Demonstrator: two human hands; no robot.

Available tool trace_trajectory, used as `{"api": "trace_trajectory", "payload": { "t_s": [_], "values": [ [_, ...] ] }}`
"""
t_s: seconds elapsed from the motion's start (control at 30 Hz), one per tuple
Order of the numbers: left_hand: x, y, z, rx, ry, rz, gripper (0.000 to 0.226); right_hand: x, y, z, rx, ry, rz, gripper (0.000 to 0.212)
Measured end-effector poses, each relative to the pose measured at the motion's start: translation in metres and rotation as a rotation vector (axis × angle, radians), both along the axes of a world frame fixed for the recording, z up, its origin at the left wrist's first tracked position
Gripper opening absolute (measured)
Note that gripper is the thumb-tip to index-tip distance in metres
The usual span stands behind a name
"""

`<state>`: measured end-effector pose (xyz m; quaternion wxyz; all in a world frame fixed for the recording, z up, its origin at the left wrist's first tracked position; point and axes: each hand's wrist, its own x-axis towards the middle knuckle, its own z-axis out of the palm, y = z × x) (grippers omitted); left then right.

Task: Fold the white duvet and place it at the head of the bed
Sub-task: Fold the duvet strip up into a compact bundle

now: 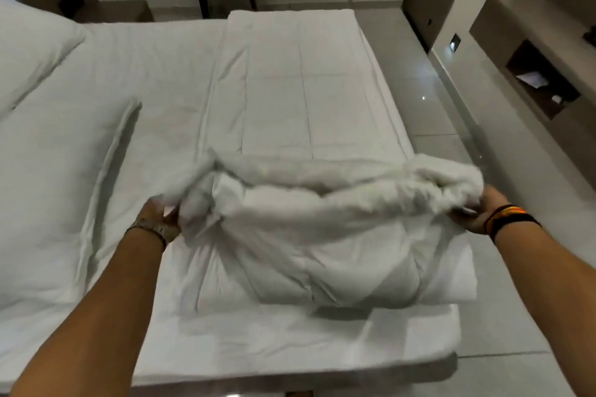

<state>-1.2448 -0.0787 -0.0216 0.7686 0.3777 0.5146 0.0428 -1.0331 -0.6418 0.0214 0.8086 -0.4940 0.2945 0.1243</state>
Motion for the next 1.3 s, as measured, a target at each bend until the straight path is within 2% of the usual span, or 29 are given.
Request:
{"api": "trace_trajectory", "payload": {
  "t_s": [0.03,0.07,0.1,0.13,0.2,0.27,0.3,0.37,0.43,0.57,0.63,0.73,0.8,0.87,1.0,1.17,1.3],
  "values": [
    [0.004,-0.004,-0.010,-0.058,-0.060,0.088,0.030,-0.001,0.004,-0.014,-0.050,0.056,-0.023,0.066],
    [0.007,-0.010,-0.013,-0.044,-0.079,0.105,0.041,-0.008,0.004,-0.026,-0.187,0.092,0.094,0.083],
    [0.012,-0.013,-0.024,0.087,-0.023,0.036,0.053,-0.008,0.010,-0.042,-0.424,0.105,0.208,0.091],
    [0.012,-0.023,-0.034,0.236,0.047,-0.086,0.060,-0.016,0.018,-0.059,-0.701,0.016,0.322,0.094],
    [-0.004,-0.039,-0.068,0.649,0.236,-0.361,0.067,-0.043,0.030,-0.098,-1.191,-0.304,0.569,0.092],
    [-0.034,-0.056,-0.096,0.911,0.330,-0.615,0.078,-0.073,0.035,-0.134,-1.465,-0.448,0.872,0.083],
    [-0.050,-0.057,-0.109,0.965,0.414,-0.704,0.083,-0.081,0.035,-0.151,-1.524,-0.420,0.983,0.082],
    [-0.073,-0.056,-0.131,0.950,0.544,-0.743,0.090,-0.085,0.038,-0.175,-1.582,-0.343,1.107,0.086],
    [-0.087,-0.049,-0.144,0.969,0.592,-0.655,0.088,-0.081,0.043,-0.185,-1.621,-0.324,1.147,0.093],
    [-0.100,-0.031,-0.149,1.047,0.675,-0.542,0.054,-0.097,0.034,-0.186,-1.647,-0.405,1.009,0.092],
    [-0.097,-0.034,-0.146,1.076,0.698,-0.466,0.055,-0.120,0.017,-0.183,-1.684,-0.444,0.969,0.092],
    [-0.094,-0.067,-0.135,1.361,0.581,-0.528,0.064,-0.159,-0.002,-0.184,-1.723,-0.547,0.978,0.094],
    [-0.101,-0.110,-0.134,1.553,0.439,-0.714,0.071,-0.182,-0.007,-0.189,-1.740,-0.589,0.997,0.098],
    [-0.115,-0.149,-0.149,1.651,0.328,-0.882,0.075,-0.198,-0.013,-0.200,-1.764,-0.583,0.978,0.102],
    [-0.119,-0.171,-0.187,1.705,0.311,-0.887,0.085,-0.185,-0.015,-0.232,-1.809,-0.603,0.864,0.111],
    [-0.076,-0.151,-0.206,1.759,0.250,-0.809,0.086,-0.139,0.000,-0.261,-1.874,-0.750,0.652,0.105],
    [-0.043,-0.137,-0.204,1.689,0.308,-0.814,0.080,-0.097,0.016,-0.248,-1.807,-0.645,0.759,0.117]
  ]
}}
